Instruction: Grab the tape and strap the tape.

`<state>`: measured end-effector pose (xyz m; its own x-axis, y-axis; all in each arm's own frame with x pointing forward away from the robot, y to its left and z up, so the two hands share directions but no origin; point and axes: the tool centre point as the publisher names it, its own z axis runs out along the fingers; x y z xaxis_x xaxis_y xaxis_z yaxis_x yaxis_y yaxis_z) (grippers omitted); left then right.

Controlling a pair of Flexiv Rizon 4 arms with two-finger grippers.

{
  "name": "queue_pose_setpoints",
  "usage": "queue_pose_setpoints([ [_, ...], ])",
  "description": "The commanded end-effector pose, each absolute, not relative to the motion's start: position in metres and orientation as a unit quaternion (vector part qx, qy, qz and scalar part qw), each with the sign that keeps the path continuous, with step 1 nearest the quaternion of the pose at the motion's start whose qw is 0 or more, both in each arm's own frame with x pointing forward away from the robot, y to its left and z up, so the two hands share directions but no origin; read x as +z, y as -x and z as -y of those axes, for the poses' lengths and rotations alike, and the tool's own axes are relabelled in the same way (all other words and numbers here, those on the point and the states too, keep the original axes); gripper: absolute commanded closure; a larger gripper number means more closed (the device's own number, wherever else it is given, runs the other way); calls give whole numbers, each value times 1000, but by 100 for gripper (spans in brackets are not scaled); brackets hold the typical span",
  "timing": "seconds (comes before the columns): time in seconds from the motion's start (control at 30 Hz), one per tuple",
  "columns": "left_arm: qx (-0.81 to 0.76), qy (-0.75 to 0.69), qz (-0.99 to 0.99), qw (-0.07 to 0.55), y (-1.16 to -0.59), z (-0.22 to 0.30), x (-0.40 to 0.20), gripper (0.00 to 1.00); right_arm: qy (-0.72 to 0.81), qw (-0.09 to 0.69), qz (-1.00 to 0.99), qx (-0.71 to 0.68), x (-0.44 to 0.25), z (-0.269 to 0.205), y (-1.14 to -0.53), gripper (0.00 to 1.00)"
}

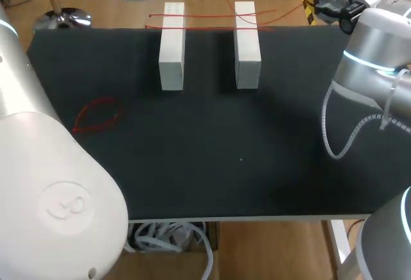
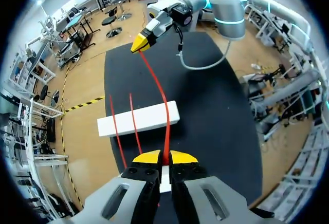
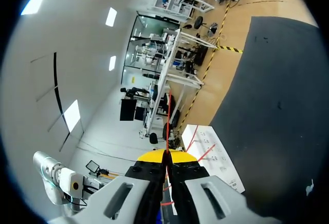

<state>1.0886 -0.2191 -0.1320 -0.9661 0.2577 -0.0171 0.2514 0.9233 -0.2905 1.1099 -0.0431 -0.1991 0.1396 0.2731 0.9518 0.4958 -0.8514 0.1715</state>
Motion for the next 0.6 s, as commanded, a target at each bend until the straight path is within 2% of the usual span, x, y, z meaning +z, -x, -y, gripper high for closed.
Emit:
queue_pose_setpoints([
  [0.03, 122, 130, 984, 13, -1091, 222, -129, 100, 751, 92, 257, -601, -198, 43, -1110, 100],
  [0.23, 122, 130, 984, 13, -1091, 222, -129, 100, 751, 92, 257, -601, -198, 43, -1110, 100],
  [0.3, 76, 143, 987, 8, -1093, 231, -116, 100, 751, 92, 257, -601, -198, 43, -1110, 100],
  [0.47, 76, 137, 988, 8, -1100, 247, -100, 100, 751, 92, 257, -601, -198, 43, -1110, 100],
  [0.6, 59, 129, 989, 40, -1101, 255, -103, 100, 751, 92, 257, -601, -198, 43, -1110, 100],
])
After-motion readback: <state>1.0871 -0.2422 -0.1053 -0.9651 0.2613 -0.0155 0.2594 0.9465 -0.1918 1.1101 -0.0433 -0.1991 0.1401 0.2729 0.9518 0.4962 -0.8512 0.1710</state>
